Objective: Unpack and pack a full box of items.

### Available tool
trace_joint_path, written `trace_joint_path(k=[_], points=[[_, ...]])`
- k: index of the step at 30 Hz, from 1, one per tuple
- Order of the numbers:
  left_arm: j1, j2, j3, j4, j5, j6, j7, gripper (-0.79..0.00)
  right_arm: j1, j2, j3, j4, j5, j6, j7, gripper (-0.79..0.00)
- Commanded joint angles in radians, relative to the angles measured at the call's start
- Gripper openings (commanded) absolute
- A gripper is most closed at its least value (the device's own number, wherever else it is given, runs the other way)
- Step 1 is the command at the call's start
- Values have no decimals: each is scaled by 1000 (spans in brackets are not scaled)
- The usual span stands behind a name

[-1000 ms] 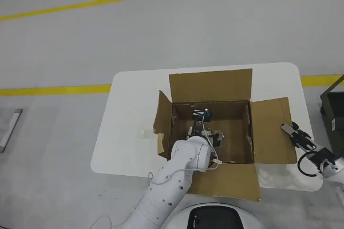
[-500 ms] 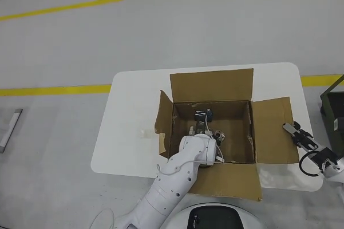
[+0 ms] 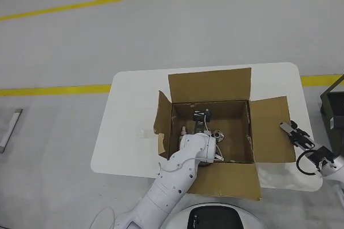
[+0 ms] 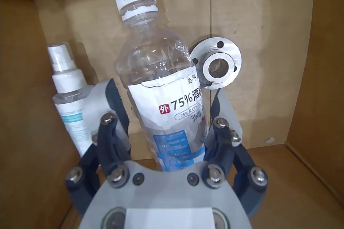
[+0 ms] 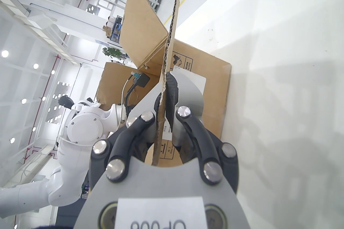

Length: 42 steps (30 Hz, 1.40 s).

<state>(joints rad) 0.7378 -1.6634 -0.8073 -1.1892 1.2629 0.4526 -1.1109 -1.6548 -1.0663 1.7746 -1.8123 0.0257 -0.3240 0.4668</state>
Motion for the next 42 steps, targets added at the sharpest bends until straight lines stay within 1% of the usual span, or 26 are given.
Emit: trace_joint_path(k=[1, 2, 3, 5, 7, 10, 12, 14, 15, 18, 19, 21, 22, 23, 25, 29, 30, 31, 33, 38, 42], points=[[1, -1, -3, 0, 7, -2, -2, -348, 2, 0, -1, 1, 0, 0, 2, -785], [2, -1, -6, 1, 12, -1, -4, -326, 3, 0, -2, 1, -1, -1, 2, -785], [3, -2, -8, 2, 14, -1, -6, -243, 4, -1, -2, 1, -2, -1, 1, -785], [5, -3, -11, 6, 19, -3, -9, -222, 5, -1, -3, 2, -2, -1, 1, -785], [7, -5, -12, 8, 24, -4, -11, -163, 5, -1, -3, 2, -3, -1, 1, -785], [8, -8, -14, 15, 31, -6, -14, -151, 6, -2, -4, 2, -3, -1, 1, -785], [7, -10, -16, 23, 36, -5, -14, -169, 6, -2, -3, 3, -3, -1, 1, -785], [7, -12, -17, 29, 40, -6, -14, -163, 5, -2, -2, 3, -3, -2, 2, -785], [6, -13, -17, 32, 42, -7, -16, -191, 5, -2, 0, 3, -4, -3, 1, -785], [5, -17, -20, 36, 48, -6, -17, -175, 4, -2, 2, 2, -4, -3, 1, -785], [5, -18, -21, 36, 50, -6, -17, -182, 4, -2, 2, 1, -4, -3, 1, -785], [5, -19, -24, 41, 55, -6, -15, -320, 4, -2, 4, 0, -4, -4, 4, -785], [6, -20, -25, 43, 56, -5, -14, -351, 4, -2, 4, -1, -4, -3, 5, -785], [7, -21, -27, 44, 59, -5, -13, -409, 4, -3, 5, -2, -3, -3, 5, -785], [8, -22, -30, 45, 65, -4, -13, -480, 5, -3, 5, -3, -3, -1, 6, -785], [11, -23, -40, 39, 81, -4, -19, -554, 5, -3, 6, -3, -5, -2, 5, -785], [12, -23, -42, 37, 86, -5, -19, -591, 5, -3, 6, -4, -5, -2, 5, -785], [14, -23, -45, 35, 90, -5, -20, -668, 5, -3, 5, -4, -5, -2, 5, -785], [18, -24, -50, 30, 95, -7, -21, -785, 5, -4, 5, -5, -5, -2, 7, -785], [30, -24, -70, -26, 82, -26, -22, -785, 14, -3, 12, -10, -3, 2, 9, -785], [40, -23, -92, -111, 62, -51, -35, -785, 29, -2, 31, -5, 10, 2, 14, -785]])
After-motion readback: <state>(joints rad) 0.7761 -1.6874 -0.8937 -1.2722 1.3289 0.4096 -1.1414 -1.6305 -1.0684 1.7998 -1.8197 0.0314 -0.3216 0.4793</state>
